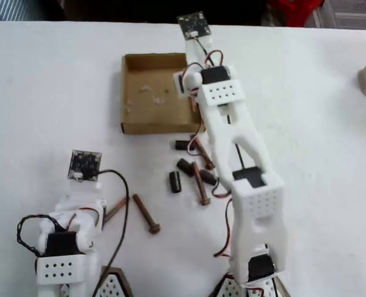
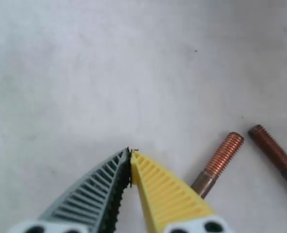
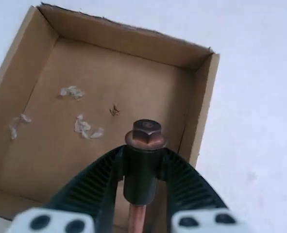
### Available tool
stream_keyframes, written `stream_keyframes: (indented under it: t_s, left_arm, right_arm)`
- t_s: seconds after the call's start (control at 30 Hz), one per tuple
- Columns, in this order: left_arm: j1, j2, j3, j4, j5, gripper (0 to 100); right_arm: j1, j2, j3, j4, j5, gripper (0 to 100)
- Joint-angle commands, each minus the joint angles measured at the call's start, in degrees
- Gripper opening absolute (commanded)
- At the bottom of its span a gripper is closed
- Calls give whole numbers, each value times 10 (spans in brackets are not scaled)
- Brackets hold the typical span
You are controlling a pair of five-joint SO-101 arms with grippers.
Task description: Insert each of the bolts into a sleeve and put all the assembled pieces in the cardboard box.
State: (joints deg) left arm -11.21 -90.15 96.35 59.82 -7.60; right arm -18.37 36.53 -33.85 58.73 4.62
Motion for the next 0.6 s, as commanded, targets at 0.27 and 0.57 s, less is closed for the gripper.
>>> stream_keyframes:
  t_s: [0.27, 0.57]
  left_arm:
    - [-7, -7, -18, 0, -6, 24]
    - [-7, -7, -18, -1, -6, 24]
  right_arm:
    - [0, 105, -198, 114, 7, 118]
    - [-5, 125, -305, 207, 8, 144]
